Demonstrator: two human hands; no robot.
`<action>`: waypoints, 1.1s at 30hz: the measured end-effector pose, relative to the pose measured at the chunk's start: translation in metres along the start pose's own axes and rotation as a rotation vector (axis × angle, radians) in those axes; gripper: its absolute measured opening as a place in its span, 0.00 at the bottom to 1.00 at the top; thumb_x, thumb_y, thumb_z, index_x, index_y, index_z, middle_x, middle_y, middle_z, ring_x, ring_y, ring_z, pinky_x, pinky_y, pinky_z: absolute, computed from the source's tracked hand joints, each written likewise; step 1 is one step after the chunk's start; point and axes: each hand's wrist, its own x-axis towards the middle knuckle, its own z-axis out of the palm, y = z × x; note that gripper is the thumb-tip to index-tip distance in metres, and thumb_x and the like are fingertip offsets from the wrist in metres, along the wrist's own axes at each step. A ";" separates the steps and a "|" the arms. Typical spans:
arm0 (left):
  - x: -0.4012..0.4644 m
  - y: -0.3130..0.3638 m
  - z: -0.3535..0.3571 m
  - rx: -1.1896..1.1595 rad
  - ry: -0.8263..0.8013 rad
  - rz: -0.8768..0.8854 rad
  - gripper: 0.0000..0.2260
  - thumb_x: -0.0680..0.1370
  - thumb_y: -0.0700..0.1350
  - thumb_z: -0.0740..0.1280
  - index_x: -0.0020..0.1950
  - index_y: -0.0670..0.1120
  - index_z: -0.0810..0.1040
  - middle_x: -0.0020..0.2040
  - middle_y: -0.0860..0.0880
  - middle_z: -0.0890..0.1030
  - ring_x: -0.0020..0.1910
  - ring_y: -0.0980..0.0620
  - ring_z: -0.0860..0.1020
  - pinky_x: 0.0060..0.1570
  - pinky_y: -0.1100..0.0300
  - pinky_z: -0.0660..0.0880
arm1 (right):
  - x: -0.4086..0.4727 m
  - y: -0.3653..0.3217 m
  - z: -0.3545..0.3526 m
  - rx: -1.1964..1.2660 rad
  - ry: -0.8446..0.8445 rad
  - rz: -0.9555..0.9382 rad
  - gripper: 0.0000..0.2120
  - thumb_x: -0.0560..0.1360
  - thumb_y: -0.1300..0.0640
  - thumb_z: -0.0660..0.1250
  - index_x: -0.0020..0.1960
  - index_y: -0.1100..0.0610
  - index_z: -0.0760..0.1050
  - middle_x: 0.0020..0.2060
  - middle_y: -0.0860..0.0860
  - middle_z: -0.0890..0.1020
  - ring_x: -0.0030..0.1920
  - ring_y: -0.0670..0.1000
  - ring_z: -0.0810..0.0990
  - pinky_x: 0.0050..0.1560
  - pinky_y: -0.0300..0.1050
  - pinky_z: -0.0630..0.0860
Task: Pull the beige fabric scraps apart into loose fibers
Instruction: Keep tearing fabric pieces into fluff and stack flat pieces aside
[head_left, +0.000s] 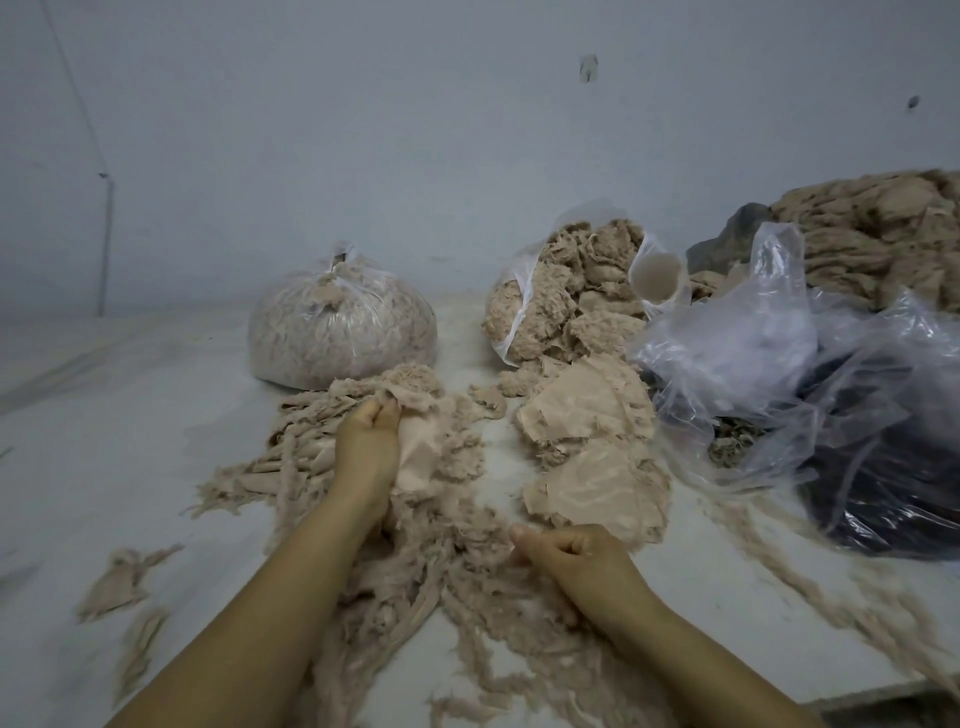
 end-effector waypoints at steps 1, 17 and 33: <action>-0.003 0.003 0.002 0.006 -0.038 -0.009 0.12 0.82 0.42 0.58 0.42 0.48 0.77 0.42 0.51 0.80 0.44 0.50 0.77 0.44 0.58 0.75 | 0.001 -0.002 -0.001 -0.065 -0.028 -0.015 0.32 0.64 0.28 0.62 0.34 0.59 0.78 0.22 0.43 0.76 0.23 0.44 0.70 0.33 0.34 0.69; -0.050 -0.023 0.026 0.102 -0.444 -0.016 0.15 0.79 0.46 0.65 0.35 0.40 0.75 0.31 0.49 0.77 0.33 0.51 0.75 0.36 0.62 0.70 | 0.054 -0.023 0.011 0.397 0.576 -0.121 0.14 0.80 0.53 0.62 0.36 0.54 0.71 0.26 0.45 0.75 0.29 0.43 0.73 0.32 0.41 0.69; -0.053 -0.050 0.015 0.356 -0.234 0.209 0.02 0.80 0.50 0.61 0.48 0.56 0.70 0.41 0.57 0.76 0.37 0.61 0.74 0.34 0.66 0.67 | 0.057 -0.026 -0.008 0.608 0.648 -0.038 0.15 0.81 0.48 0.58 0.52 0.57 0.78 0.45 0.52 0.83 0.47 0.50 0.81 0.53 0.45 0.79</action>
